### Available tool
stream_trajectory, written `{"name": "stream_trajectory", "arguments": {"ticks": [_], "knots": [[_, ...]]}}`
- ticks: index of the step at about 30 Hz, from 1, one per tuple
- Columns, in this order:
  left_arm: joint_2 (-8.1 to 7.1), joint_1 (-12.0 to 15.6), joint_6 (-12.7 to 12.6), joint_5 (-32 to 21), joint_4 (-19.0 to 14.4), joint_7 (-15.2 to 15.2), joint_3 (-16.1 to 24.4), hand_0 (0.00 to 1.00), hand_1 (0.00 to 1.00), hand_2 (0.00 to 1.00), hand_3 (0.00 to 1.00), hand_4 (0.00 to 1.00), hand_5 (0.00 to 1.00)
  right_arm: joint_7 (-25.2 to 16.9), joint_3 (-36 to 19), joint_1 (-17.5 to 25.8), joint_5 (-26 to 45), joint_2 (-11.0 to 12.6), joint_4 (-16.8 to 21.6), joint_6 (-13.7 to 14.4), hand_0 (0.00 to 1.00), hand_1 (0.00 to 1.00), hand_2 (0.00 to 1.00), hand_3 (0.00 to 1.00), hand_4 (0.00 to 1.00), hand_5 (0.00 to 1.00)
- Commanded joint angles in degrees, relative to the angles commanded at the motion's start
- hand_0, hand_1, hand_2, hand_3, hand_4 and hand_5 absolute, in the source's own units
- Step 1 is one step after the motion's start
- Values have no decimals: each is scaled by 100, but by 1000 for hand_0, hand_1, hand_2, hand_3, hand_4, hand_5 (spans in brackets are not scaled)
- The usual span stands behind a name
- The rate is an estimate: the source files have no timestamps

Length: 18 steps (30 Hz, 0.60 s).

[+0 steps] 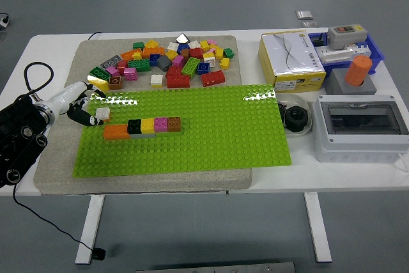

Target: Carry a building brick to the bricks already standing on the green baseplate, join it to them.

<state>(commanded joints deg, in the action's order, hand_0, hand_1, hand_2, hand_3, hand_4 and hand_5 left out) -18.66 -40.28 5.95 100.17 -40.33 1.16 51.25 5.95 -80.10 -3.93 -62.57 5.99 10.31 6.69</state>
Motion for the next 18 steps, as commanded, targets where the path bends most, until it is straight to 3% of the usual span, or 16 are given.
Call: {"name": "stream_trajectory", "arguments": {"ticks": [18], "knots": [[89, -92, -47, -61, 311, 61, -138, 104, 2, 20, 651, 880, 2, -34, 48, -4, 64, -31, 0, -6, 625, 443, 590, 714, 713, 910]]}}
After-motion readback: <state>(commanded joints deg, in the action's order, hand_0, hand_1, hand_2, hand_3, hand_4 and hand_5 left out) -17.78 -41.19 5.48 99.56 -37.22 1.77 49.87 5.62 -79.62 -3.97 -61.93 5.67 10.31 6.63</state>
